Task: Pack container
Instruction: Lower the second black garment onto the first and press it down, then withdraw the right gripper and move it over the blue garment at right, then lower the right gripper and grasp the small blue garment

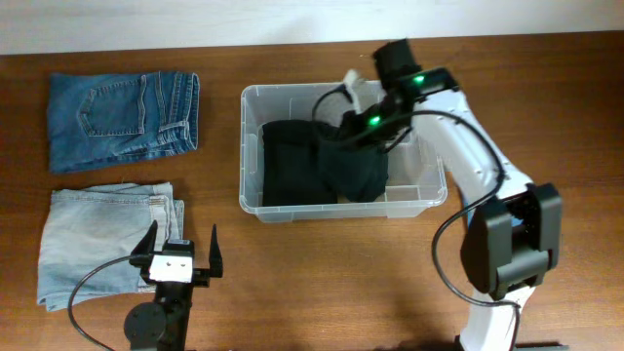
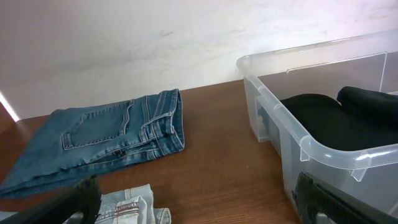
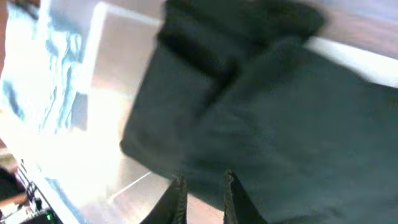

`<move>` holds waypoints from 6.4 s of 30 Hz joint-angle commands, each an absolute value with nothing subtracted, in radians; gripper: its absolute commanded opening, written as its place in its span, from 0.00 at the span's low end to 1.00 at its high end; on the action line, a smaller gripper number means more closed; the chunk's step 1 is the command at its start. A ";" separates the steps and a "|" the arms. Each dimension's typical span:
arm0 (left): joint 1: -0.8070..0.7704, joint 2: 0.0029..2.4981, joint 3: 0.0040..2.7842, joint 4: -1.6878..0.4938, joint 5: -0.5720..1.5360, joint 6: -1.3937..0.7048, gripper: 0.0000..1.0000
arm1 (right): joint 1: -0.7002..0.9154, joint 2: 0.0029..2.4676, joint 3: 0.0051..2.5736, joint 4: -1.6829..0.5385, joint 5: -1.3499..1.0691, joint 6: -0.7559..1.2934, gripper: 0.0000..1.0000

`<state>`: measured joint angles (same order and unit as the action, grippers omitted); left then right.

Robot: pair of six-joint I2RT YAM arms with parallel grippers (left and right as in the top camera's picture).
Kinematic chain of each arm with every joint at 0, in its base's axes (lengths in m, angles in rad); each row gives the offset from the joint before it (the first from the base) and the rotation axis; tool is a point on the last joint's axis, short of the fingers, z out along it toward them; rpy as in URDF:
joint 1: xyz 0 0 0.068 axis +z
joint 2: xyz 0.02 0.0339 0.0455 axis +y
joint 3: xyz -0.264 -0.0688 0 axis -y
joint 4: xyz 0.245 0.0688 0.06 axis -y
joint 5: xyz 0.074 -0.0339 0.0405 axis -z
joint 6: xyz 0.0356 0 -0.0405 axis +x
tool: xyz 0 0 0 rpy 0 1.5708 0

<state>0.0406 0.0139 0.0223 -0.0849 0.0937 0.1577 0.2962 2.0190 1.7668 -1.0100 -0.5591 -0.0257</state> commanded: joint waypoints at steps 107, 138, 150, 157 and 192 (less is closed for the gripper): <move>0.045 0.007 0.015 -0.083 0.089 0.171 0.99 | -0.026 1.705 2.320 -1.699 0.214 0.575 0.99; 0.045 0.007 0.015 -0.083 0.089 0.171 0.99 | -0.483 1.279 0.913 -1.085 -0.008 1.004 0.99; 0.045 0.007 0.015 -0.083 0.089 0.171 0.99 | -0.533 1.396 0.788 -0.885 -0.028 0.992 0.99; 0.045 0.007 0.015 -0.083 0.089 0.171 0.99 | -0.533 1.502 0.788 -0.791 -0.057 0.973 0.99; 0.045 0.007 0.015 -0.083 0.090 0.171 0.99 | -0.533 1.612 0.789 -0.554 -0.103 0.928 0.12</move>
<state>0.0406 0.0139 0.0223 -0.0849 0.0937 0.1577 -0.5289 1.5948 0.7963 -0.5785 -0.1017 0.9451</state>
